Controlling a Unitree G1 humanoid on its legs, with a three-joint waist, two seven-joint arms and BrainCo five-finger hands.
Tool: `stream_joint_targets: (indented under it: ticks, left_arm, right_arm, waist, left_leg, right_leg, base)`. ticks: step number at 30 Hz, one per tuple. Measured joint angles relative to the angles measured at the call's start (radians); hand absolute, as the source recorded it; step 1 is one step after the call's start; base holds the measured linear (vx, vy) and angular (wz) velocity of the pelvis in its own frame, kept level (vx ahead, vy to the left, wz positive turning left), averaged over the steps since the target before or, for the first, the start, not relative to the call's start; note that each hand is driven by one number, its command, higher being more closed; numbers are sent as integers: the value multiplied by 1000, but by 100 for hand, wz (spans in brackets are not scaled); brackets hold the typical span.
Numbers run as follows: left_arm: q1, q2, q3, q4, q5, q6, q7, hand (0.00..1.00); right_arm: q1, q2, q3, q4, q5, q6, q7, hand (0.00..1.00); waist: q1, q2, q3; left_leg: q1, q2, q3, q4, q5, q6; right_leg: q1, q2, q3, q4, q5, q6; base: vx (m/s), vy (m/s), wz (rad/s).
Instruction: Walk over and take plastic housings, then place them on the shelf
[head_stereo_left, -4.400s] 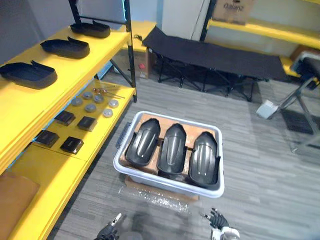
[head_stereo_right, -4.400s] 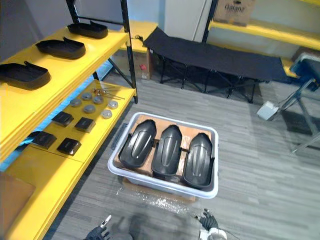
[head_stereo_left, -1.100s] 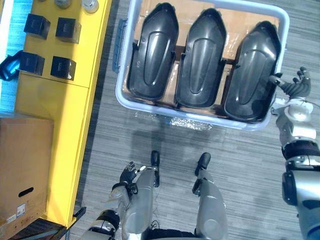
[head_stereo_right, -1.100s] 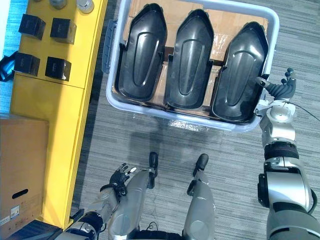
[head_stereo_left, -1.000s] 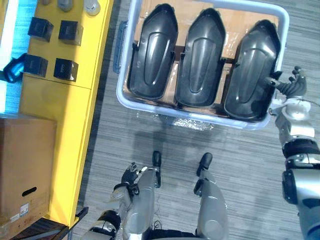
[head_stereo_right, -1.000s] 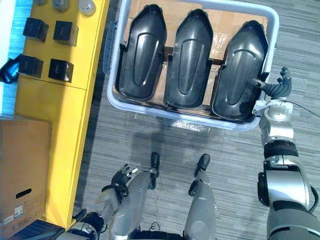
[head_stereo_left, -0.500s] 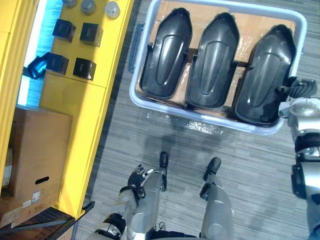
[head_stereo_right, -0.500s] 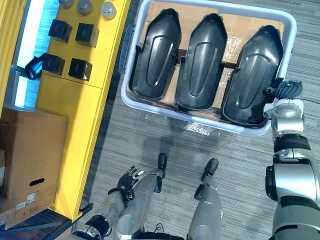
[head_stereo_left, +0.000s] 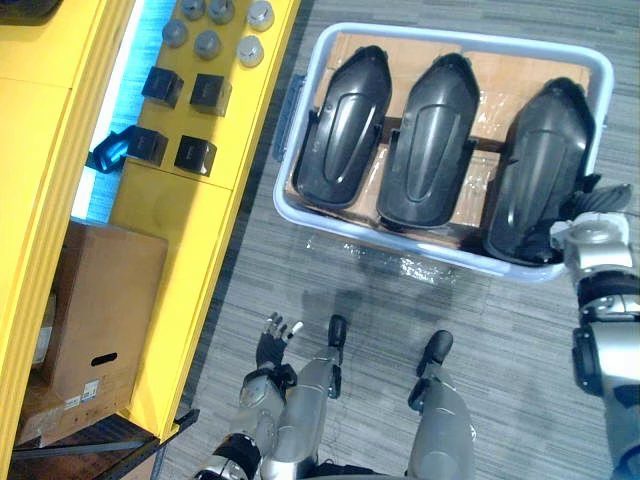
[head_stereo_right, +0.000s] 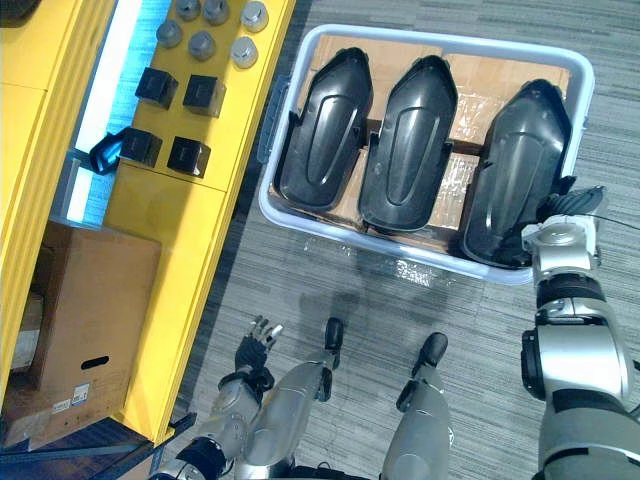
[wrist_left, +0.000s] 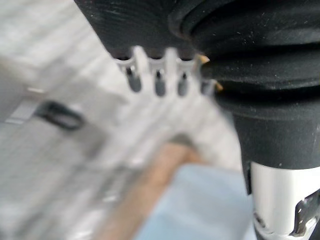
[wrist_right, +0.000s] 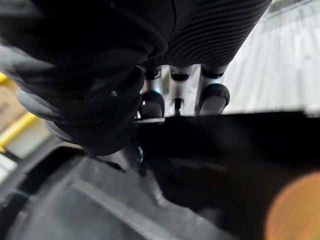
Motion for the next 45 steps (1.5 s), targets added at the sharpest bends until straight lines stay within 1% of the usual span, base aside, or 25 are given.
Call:
stream_joint_targets:
  ticks: [2,4,6,7,8,9,10,11,13,15,17,18,19,21,22,23,24,26,27,29,32,36,40,41,45]
  left_arm:
    - [0,3,28,-75,4,-11,78,0]
    - [5,3,52,-134,4,-11,136,0]
    - [19,3,77,-210,48,-11,207,0]
    - [23,6,99,-266,97,-9,257,0]
    - [23,7,124,-331,188,2,323,0]
    - [25,10,134,-370,246,14,359,0]
    - [23,26,143,-440,389,44,426,0]
    - [17,58,147,-510,481,74,462,0]
    - [-17,107,172,-585,549,107,478,0]
    - [-69,163,193,-632,562,125,463,0]
    - [-131,206,199,-660,552,134,409,0]
    - [-181,220,185,-667,530,151,339,0]
    - [-189,222,180,-667,519,158,325,0]
    - [-238,222,102,-658,414,233,194,0]
    - [-244,220,91,-653,401,242,181,0]
    - [-274,213,53,-620,358,280,138,0]
    - [-292,206,37,-591,335,297,116,0]
    - [-391,171,-11,-429,181,353,57,0]
    - [-418,159,-14,-384,146,366,46,0]
    - [-495,151,-33,-262,25,384,20,0]
    - [-573,149,-51,-193,-39,386,-3,0]
    - [-629,136,-69,-182,-44,381,1,0]
    - [-668,114,-69,-182,-49,350,34,0]
    - [-672,112,-68,-182,-50,329,41,0]
    - [-693,107,-56,-188,-148,268,30,0]
  right_arm:
    - [3,0,-1,-51,-31,-25,-37,100]
    - [16,0,0,-80,-60,-32,-50,100]
    - [26,0,1,-103,-68,-36,-73,100]
    - [32,0,1,-132,-72,-45,-88,100]
    - [43,0,1,-158,-78,-58,-99,100]
    - [48,0,2,-171,-80,-63,-106,100]
    - [49,1,2,-186,-85,-65,-118,100]
    - [49,5,3,-202,-86,-66,-132,100]
    - [50,13,3,-211,-87,-80,-155,100]
    - [50,24,3,-220,-93,-104,-182,100]
    - [50,26,2,-239,-115,-133,-206,100]
    - [44,37,2,-250,-128,-162,-223,100]
    - [42,40,2,-252,-131,-167,-225,100]
    - [32,67,1,-289,-156,-194,-256,100]
    - [28,70,1,-293,-156,-198,-260,100]
    - [5,83,1,-302,-159,-213,-266,100]
    - [-10,91,1,-307,-165,-215,-269,100]
    - [-61,123,3,-351,-196,-244,-283,100]
    - [-67,135,3,-369,-201,-254,-290,100]
    - [-78,194,9,-447,-237,-282,-306,100]
    - [-78,227,54,-522,-261,-298,-307,100]
    - [-80,270,100,-561,-297,-309,-307,100]
    - [-77,314,134,-595,-315,-309,-307,100]
    - [-77,323,134,-605,-321,-309,-307,100]
    - [-65,337,161,-607,-332,-340,-292,100]
  waist:
    - [-3,0,0]
    - [-3,0,0]
    - [-2,-1,0]
    - [-3,-1,0]
    - [-5,-1,0]
    - [-6,-2,0]
    - [-6,-2,0]
    - [-8,-2,0]
    - [-19,-3,1]
    - [-31,-10,-1]
    - [-40,-19,0]
    - [-47,-30,-1]
    - [-48,-33,-1]
    - [-62,-46,-4]
    - [-62,-47,-3]
    - [-62,-50,-3]
    - [-62,-50,-3]
    - [-81,-52,-2]
    - [-87,-54,-1]
    - [-108,-82,-2]
    - [-125,-112,2]
    - [-145,-113,2]
    - [-150,-115,3]
    - [-152,-116,3]
    - [-156,-118,4]
  left_leg:
    - [10,-1,-3,-21,17,-2]
    - [30,1,-11,-33,22,-6]
    - [49,1,-14,-51,30,-7]
    - [54,1,-12,-62,35,-8]
    - [58,1,-11,-71,41,-8]
    - [61,2,-10,-77,44,-8]
    - [70,2,-7,-90,49,-10]
    - [81,4,-1,-94,50,-10]
    - [101,5,2,-101,52,-10]
    - [115,7,5,-110,52,-10]
    - [118,9,5,-124,60,-13]
    - [121,15,6,-138,68,-15]
    - [122,16,7,-140,69,-16]
    - [129,25,12,-148,71,-19]
    - [131,26,14,-148,71,-19]
    - [137,31,25,-151,71,-19]
    - [140,33,31,-151,71,-19]
    - [143,36,41,-151,71,-19]
    - [144,37,45,-151,71,-19]
    - [149,45,78,-151,70,-21]
    - [160,53,104,-149,65,-27]
    - [171,58,120,-149,61,-31]
    - [178,69,137,-146,57,-36]
    - [179,71,139,-144,55,-37]
    - [174,76,150,-114,34,-38]
  right_leg:
    - [5,-1,-10,0,0,0]
    - [25,0,-20,-2,0,0]
    - [37,0,-22,-3,0,-1]
    - [36,0,-21,-4,0,-1]
    - [36,0,-21,-4,0,-1]
    - [36,0,-20,-5,0,-1]
    - [37,0,-18,-4,0,-1]
    - [42,1,-15,-5,0,-1]
    - [60,1,-13,-7,0,-1]
    - [69,2,-12,-12,0,-1]
    - [69,2,-11,-22,5,-2]
    - [72,12,-11,-40,17,-7]
    - [73,14,-11,-43,18,-7]
    - [82,24,-11,-58,23,-10]
    - [82,26,-9,-58,24,-11]
    - [82,31,1,-63,29,-15]
    - [84,34,7,-68,34,-16]
    - [87,39,14,-80,42,-18]
    - [87,41,16,-80,43,-18]
    - [87,54,40,-103,61,-24]
    - [87,60,66,-111,65,-25]
    - [86,71,85,-111,66,-27]
    - [85,85,102,-111,67,-29]
    - [83,87,107,-111,67,-29]
    - [83,90,120,-111,67,-29]
  base:
    - [-29,-6,10]
    - [-1,-18,12]
    - [6,-7,4]
    - [0,0,0]
    - [0,0,0]
    - [0,0,0]
    - [15,-11,-7]
    - [19,-13,-9]
    - [24,-13,-5]
    - [17,-8,-4]
    - [5,-12,-6]
    - [4,-14,-6]
    - [17,-34,-5]
    - [24,-35,-4]
    - [26,-26,-13]
    - [21,-19,-17]
    - [23,-22,-23]
    - [12,-18,-14]
    - [0,-13,-15]
    - [2,-16,-30]
    - [8,-23,-27]
    - [6,-20,-15]
    - [16,-27,-13]
    - [23,-30,-11]
    - [25,-6,-10]
